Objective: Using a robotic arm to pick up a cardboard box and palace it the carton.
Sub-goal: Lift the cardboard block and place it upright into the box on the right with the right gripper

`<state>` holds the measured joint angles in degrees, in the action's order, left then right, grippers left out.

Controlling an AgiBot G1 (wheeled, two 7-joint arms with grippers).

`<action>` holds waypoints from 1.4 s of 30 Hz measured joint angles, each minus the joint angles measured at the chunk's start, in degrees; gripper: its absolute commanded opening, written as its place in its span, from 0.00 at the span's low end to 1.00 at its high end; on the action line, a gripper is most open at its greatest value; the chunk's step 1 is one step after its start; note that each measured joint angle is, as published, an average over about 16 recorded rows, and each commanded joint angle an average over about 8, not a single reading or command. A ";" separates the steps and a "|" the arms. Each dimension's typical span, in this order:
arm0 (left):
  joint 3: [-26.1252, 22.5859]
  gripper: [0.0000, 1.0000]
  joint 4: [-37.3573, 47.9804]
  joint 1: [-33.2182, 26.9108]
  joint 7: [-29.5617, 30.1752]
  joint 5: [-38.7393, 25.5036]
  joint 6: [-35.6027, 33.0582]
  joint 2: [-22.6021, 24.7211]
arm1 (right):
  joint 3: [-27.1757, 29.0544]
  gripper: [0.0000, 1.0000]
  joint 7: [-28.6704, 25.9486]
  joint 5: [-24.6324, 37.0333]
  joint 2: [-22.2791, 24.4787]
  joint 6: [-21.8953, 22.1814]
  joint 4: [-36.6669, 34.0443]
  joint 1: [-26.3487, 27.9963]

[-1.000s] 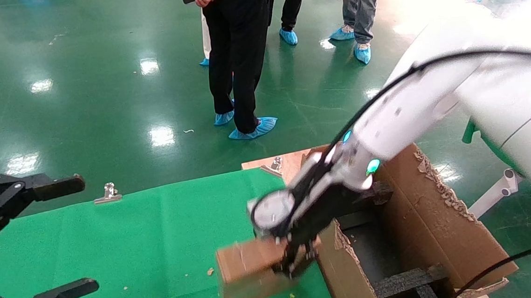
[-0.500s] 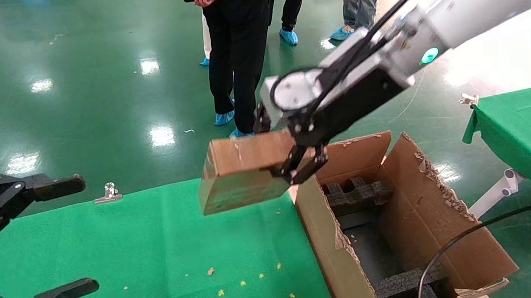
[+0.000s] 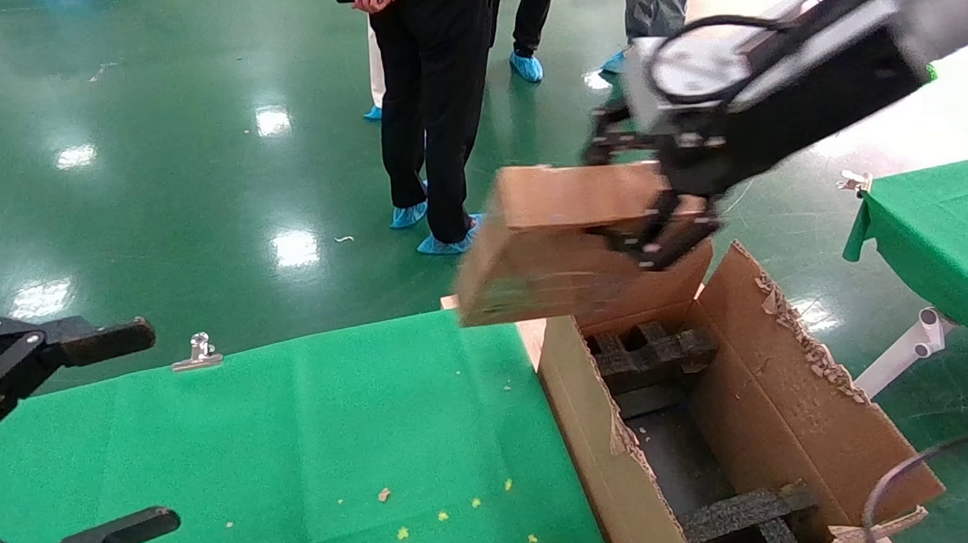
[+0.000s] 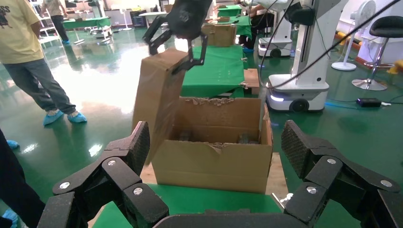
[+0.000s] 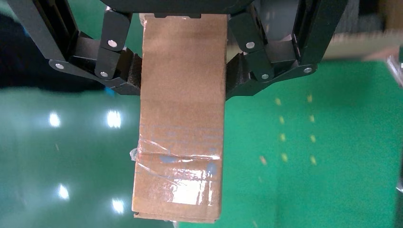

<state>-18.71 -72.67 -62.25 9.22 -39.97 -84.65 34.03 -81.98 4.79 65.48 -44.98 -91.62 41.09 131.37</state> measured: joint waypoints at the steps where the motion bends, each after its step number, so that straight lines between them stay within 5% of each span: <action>1: 0.00 1.00 0.00 0.00 0.00 0.00 0.00 0.00 | -0.99 0.00 -0.25 0.08 0.82 -0.01 0.28 0.90; 19: -0.02 1.00 0.00 -0.01 -0.01 0.02 0.01 -0.01 | -22.34 0.00 -8.32 1.27 16.07 1.04 5.61 14.77; 31: -0.04 1.00 0.00 -0.01 -0.02 0.03 0.02 -0.02 | -28.34 0.00 -23.75 -1.83 24.49 10.14 5.48 9.73; 42: -0.05 1.00 0.01 -0.01 -0.03 0.04 0.03 -0.02 | -30.18 0.00 -39.00 -4.31 34.37 23.30 14.48 4.42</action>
<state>-18.76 -72.67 -62.25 9.19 -39.93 -84.62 34.01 -112.17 -34.21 61.17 -10.61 -68.32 55.57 135.79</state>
